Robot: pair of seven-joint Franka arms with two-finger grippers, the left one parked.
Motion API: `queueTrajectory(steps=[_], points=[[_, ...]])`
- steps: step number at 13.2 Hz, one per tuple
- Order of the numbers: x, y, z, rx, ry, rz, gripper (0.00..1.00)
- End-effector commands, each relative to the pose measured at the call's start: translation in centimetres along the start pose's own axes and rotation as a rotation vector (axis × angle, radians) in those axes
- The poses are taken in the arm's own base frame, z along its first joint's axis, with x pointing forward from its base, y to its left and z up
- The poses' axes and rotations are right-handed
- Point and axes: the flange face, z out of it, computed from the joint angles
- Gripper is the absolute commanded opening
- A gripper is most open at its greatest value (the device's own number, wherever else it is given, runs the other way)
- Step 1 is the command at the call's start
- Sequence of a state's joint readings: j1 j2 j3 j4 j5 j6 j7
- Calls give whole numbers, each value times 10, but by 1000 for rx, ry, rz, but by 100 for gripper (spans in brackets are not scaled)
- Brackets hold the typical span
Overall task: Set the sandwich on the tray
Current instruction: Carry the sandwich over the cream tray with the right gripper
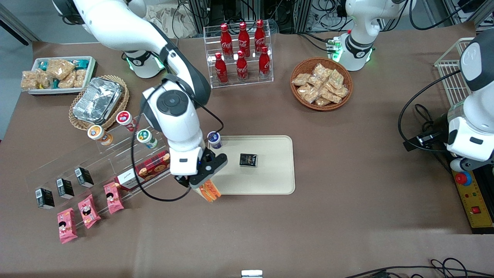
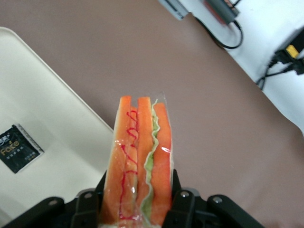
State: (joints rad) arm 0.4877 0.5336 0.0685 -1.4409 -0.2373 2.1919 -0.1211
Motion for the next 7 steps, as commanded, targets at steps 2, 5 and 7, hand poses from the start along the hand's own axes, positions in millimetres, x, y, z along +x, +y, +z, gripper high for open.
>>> queueTrajectory(steps=[2, 5, 7], points=[[20, -59, 41, 2, 53, -113, 51], [25, -89, 71, 18, 91, -170, 51], [22, -104, 95, 28, 78, -272, 51]])
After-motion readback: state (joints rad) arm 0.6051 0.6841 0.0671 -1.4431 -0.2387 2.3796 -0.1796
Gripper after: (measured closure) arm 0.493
